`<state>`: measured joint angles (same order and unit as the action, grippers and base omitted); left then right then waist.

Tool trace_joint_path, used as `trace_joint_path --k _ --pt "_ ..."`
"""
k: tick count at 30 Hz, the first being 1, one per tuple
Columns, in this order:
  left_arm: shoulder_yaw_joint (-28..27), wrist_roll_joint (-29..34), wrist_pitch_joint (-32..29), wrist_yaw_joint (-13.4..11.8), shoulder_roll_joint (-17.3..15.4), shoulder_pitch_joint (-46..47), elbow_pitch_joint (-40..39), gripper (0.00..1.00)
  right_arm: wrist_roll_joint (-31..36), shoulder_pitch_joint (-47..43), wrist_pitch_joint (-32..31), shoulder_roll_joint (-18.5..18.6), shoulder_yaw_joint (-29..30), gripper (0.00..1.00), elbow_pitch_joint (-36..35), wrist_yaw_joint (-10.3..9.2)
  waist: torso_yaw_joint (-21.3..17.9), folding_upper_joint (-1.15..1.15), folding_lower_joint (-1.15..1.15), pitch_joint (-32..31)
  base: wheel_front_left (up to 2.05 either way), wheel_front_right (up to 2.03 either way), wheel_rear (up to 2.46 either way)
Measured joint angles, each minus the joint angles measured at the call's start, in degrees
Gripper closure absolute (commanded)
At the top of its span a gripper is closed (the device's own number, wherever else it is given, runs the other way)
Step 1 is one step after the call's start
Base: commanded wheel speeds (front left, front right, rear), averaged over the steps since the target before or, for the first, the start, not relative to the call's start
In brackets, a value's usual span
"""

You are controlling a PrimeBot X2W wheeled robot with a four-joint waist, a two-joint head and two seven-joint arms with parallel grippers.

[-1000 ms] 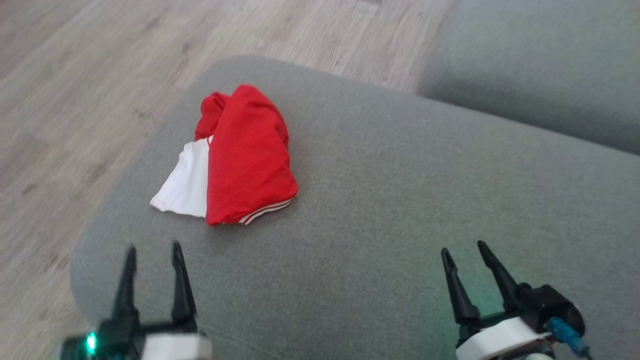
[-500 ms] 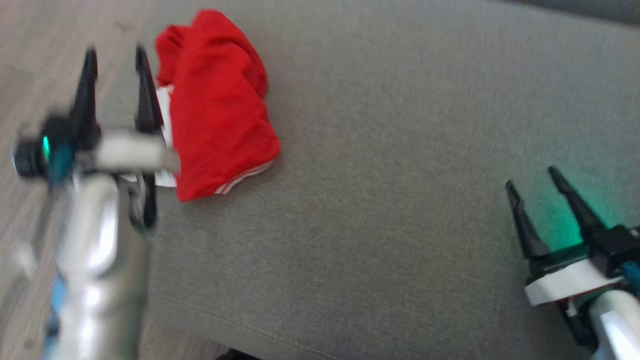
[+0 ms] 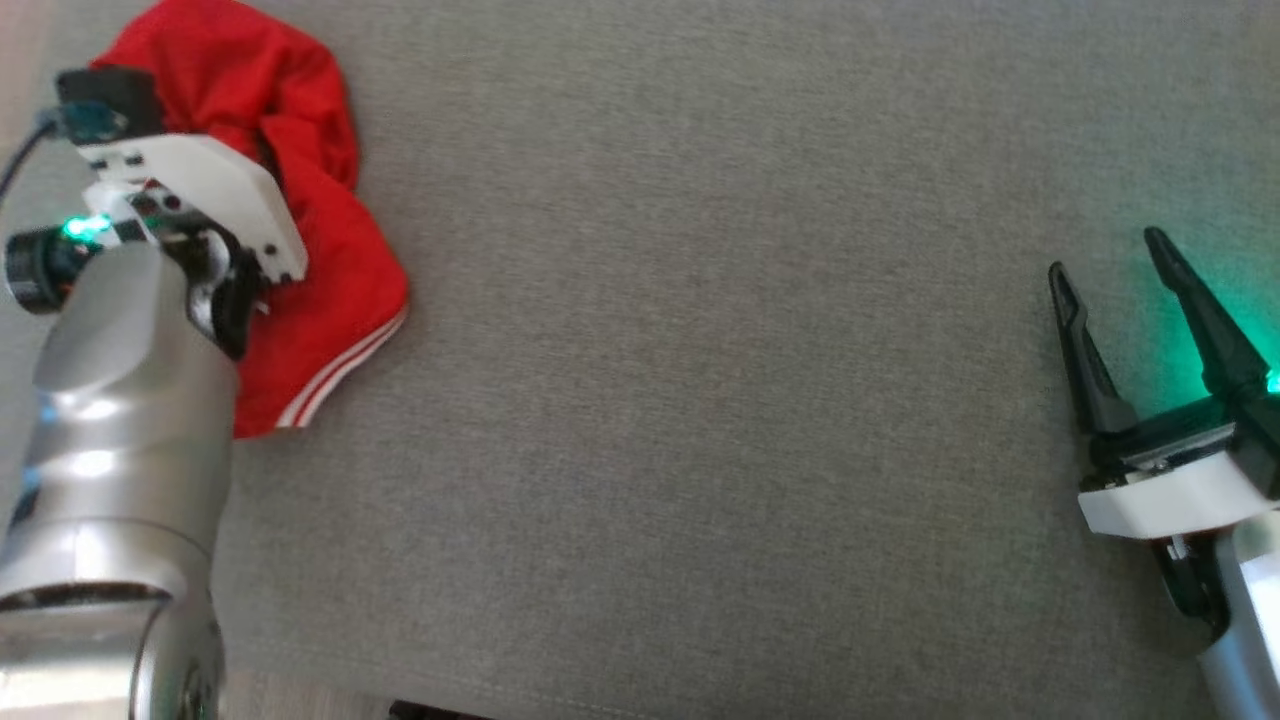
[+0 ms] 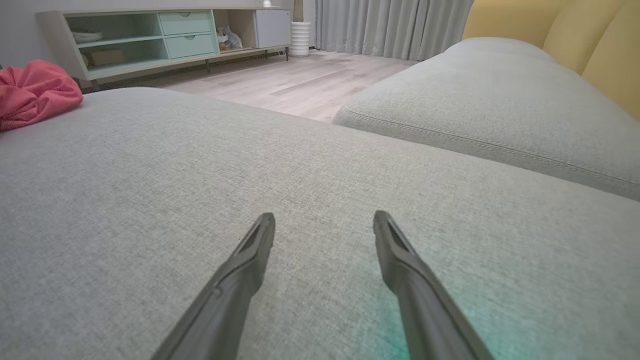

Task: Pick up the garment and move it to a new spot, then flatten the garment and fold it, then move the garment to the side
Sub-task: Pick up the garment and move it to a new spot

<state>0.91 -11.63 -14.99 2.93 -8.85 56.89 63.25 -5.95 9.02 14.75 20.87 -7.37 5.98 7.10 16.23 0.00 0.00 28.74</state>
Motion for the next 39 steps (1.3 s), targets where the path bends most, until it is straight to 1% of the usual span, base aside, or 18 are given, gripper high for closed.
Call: trace_joint_path --k 2,7,8,12,15,19,21,23,25,28,32,35,38,39 --pt "0.22 0.11 0.8 0.09 -0.48 1.47 1.41 1.0 0.0 0.16 0.44 -0.44 0.31 0.0 -0.73 0.0 -0.7 0.0 -0.01 0.91 0.0 0.0 0.0" --pt "1.92 1.27 7.79 0.66 -1.26 2.19 3.05 1.0 0.2 0.3 0.46 -1.4 0.8 0.0 -0.64 0.0 -1.08 0.0 0.0 0.63 0.0 0.0 0.0" --pt "2.79 2.03 10.61 0.62 -1.94 2.25 3.16 1.0 0.49 0.63 0.41 -2.24 0.71 0.0 0.46 0.0 -1.16 0.0 0.01 -0.55 0.0 0.0 0.0" --pt "4.59 3.32 15.49 1.21 -3.03 3.99 2.32 1.0 0.49 0.36 0.29 -4.98 -0.79 0.0 2.94 0.0 -1.68 0.0 0.0 -4.27 0.0 0.0 0.0" --pt "6.56 4.41 17.27 2.59 -3.49 5.89 0.68 1.0 0.48 -0.54 0.27 -7.25 -1.64 0.0 3.89 0.0 -2.57 0.0 0.0 -7.83 0.0 0.0 0.0" --pt "9.35 4.6 17.59 4.17 -3.46 7.36 -2.31 1.0 0.48 -1.57 0.27 -9.6 -1.91 0.0 4.42 0.0 -4.85 0.0 -0.01 -12.56 0.0 0.0 0.0" --pt "10.99 3.99 17.36 4.22 -3.3 7.44 -4.34 1.0 0.48 -2.07 0.27 -10.44 -2.07 0.0 4.75 0.0 -6.77 0.0 -0.01 -14.45 0.0 0.0 0.0" --pt "14.19 2.65 16.29 4.22 -2.76 7.39 -6.83 1.0 0.47 -2.83 0.27 -11.31 -2.11 0.0 4.94 0.0 -9.16 0.0 -0.01 -16.02 0.0 0.0 0.0" --pt "17.92 0.09 15.03 4.22 -1.93 7.18 -10.18 1.0 0.31 -3.61 0.15 -12.25 -1.99 0.0 5.0 0.0 -11.76 0.0 -0.01 -17.35 0.0 0.0 0.0" --pt "23.35 -5.39 11.93 4.24 -0.71 6.39 -16.4 1.0 -0.13 -4.28 0.11 -13.8 -1.6 0.0 4.69 0.0 -16.3 0.0 -0.01 -18.86 0.0 0.0 0.0" --pt "30.63 -9.38 7.99 4.66 -1.46 4.35 -23.1 1.0 -0.71 -4.27 0.11 -15.3 -1.12 0.0 3.08 0.0 -22.66 0.0 -0.01 -19.66 0.0 0.0 0.0" --pt "34.83 -11.8 6.41 4.66 -1.88 2.68 -25.77 1.0 -1.33 -4.04 0.11 -16.12 -1.49 0.0 2.29 0.0 -27.3 0.0 -0.01 -19.33 0.0 0.0 0.0" --pt "39.6 -13.81 7.43 4.66 -1.77 0.69 -26.55 1.0 -2.21 -3.21 0.11 -16.94 -1.77 0.0 1.64 0.0 -31.46 0.0 -0.01 -18.16 0.0 0.0 0.0" --pt "39.6 -13.81 7.43 4.66 -1.77 0.69 -26.55 1.0 -2.21 -3.21 0.11 -16.94 -1.77 0.0 1.64 0.0 -31.46 0.0 -0.01 -18.16 0.0 0.0 0.0"
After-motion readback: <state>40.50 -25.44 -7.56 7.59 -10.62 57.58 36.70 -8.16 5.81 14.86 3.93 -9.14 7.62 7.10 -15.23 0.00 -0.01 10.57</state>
